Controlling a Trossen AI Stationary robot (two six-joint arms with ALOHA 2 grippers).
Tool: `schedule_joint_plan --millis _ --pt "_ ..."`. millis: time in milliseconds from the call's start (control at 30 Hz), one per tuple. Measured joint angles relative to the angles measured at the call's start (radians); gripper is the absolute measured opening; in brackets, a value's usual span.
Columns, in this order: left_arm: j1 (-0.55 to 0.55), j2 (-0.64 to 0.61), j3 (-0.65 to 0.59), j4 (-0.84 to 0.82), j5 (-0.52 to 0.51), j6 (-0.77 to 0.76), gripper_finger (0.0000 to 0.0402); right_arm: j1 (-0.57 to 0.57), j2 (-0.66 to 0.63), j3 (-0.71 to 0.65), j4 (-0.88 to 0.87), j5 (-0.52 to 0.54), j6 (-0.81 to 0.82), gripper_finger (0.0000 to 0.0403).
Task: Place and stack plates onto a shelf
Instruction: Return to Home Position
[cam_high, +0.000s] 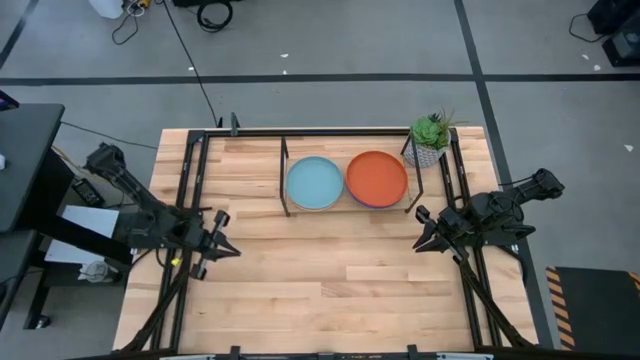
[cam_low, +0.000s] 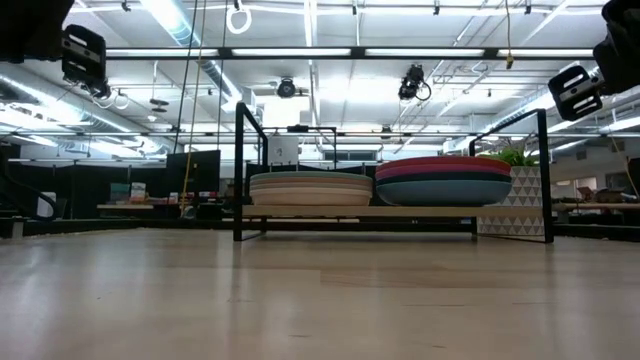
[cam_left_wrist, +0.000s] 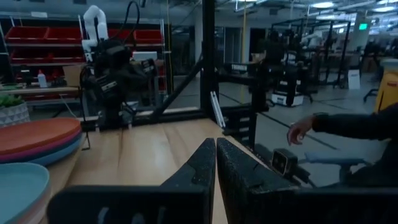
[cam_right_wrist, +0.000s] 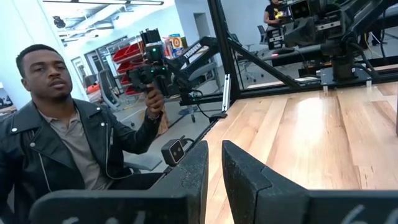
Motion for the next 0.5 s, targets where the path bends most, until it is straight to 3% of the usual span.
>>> schedule_joint_plan --millis 133,333,500 --pt "0.0 -0.057 0.0 -0.078 -0.011 0.0 0.0023 0.0 0.0 0.0 0.001 0.0 0.0 0.0052" --pt "0.001 -0.087 0.0 -0.18 -0.226 -0.025 0.0023 0.0 0.0 0.0 0.003 0.0 0.0 0.0052" --pt "0.001 -0.112 0.0 -0.185 -0.27 0.006 0.0023 0.0 0.0 0.0 0.006 0.0 0.0 0.0052"
